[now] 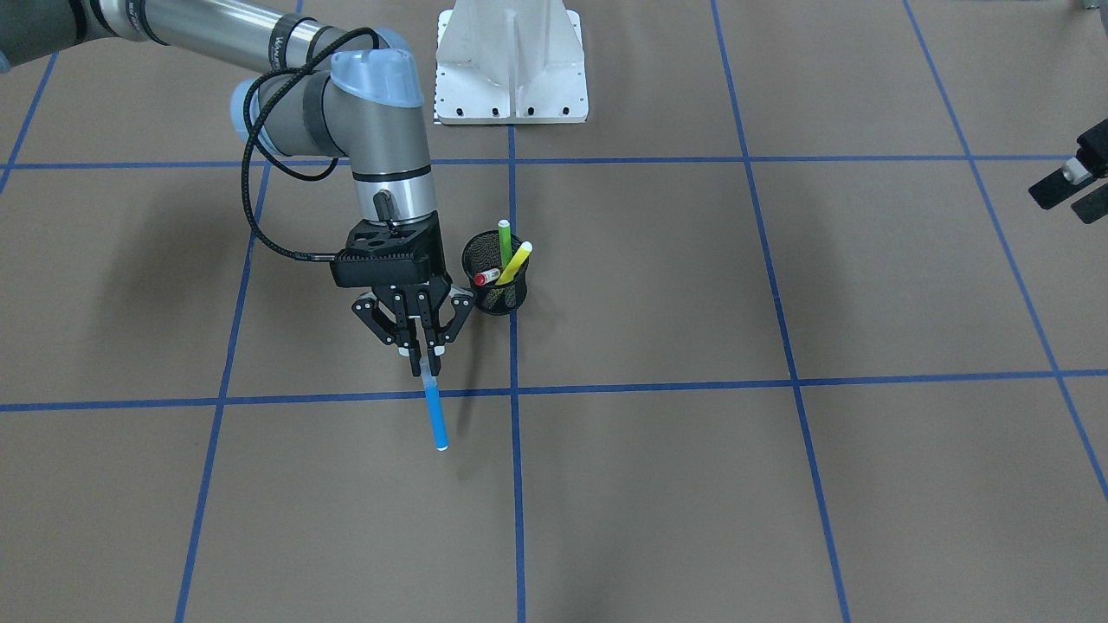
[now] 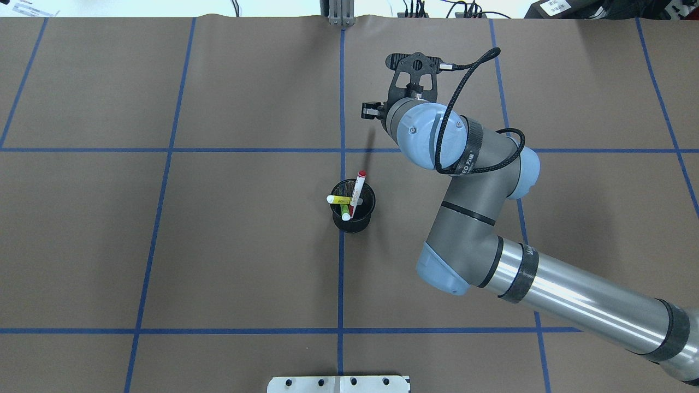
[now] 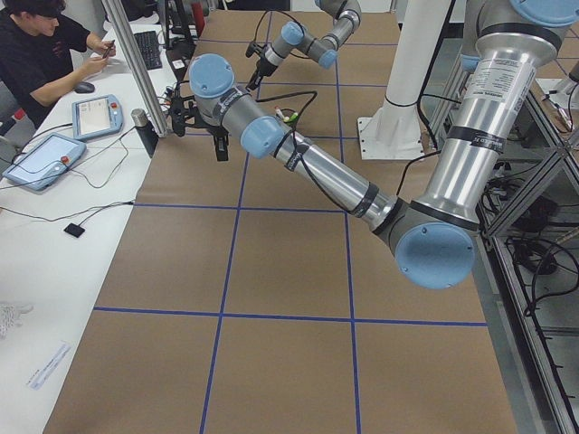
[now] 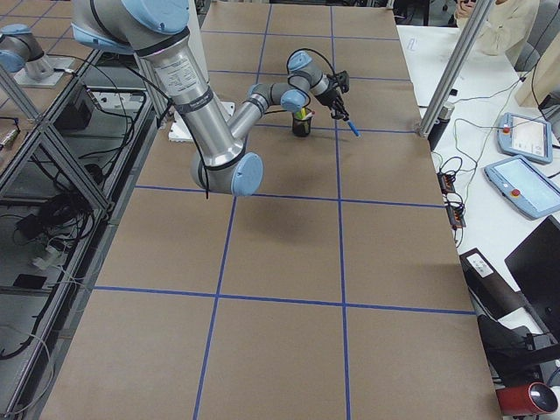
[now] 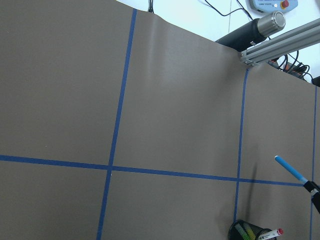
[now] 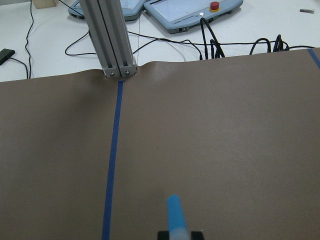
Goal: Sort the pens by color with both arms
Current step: 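Lower the blue highlighter onto the table beyond the cup and release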
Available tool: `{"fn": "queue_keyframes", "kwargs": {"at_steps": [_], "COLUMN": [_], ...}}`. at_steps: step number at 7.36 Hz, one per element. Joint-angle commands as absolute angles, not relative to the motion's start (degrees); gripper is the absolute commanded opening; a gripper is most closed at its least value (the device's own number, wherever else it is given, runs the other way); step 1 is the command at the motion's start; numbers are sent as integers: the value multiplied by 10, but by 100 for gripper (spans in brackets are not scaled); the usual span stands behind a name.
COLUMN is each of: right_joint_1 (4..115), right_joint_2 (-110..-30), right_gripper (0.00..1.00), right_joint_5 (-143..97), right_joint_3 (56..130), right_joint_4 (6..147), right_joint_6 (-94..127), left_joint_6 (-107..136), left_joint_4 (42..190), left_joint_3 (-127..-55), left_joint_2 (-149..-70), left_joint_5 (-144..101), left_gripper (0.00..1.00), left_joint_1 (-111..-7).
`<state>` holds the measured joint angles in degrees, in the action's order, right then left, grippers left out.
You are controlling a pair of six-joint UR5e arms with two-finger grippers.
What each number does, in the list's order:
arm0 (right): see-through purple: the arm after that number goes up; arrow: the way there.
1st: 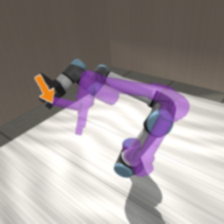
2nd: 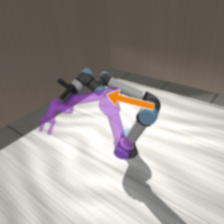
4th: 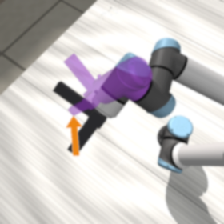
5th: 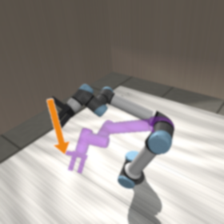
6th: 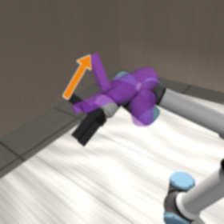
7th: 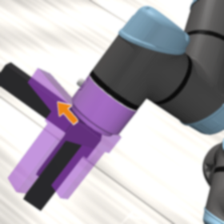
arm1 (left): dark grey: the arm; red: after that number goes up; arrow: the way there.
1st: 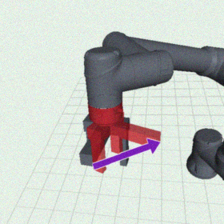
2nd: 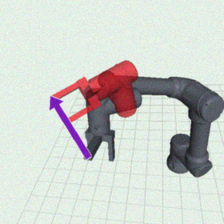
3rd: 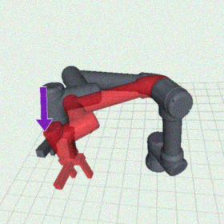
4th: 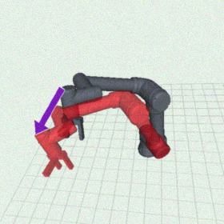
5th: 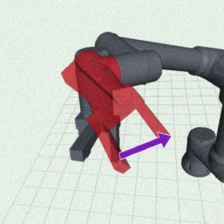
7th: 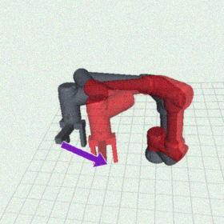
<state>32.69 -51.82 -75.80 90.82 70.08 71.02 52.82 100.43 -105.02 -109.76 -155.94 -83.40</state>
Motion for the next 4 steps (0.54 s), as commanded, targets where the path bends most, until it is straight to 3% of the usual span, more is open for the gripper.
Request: {"fn": "queue_keyframes", "kwargs": {"at_steps": [1, 2, 4], "right_joint_1": [324, 323, 323], "right_joint_2": [-517, -517, -517], "right_gripper": [8, 13, 69], "right_joint_5": [-755, -759, -770], "right_joint_3": [890, 890, 894], "right_joint_4": [678, 678, 679], "right_joint_6": [708, 704, 689], "left_joint_6": [541, 541, 551], "left_joint_4": [1005, 1005, 1005], "left_joint_3": [-1049, -1047, -1048], "left_joint_2": [-1105, -1106, -1113], "left_joint_5": [-1559, -1558, -1539], "left_gripper": [100, 100, 100], "left_joint_1": [-830, -830, -821]}}
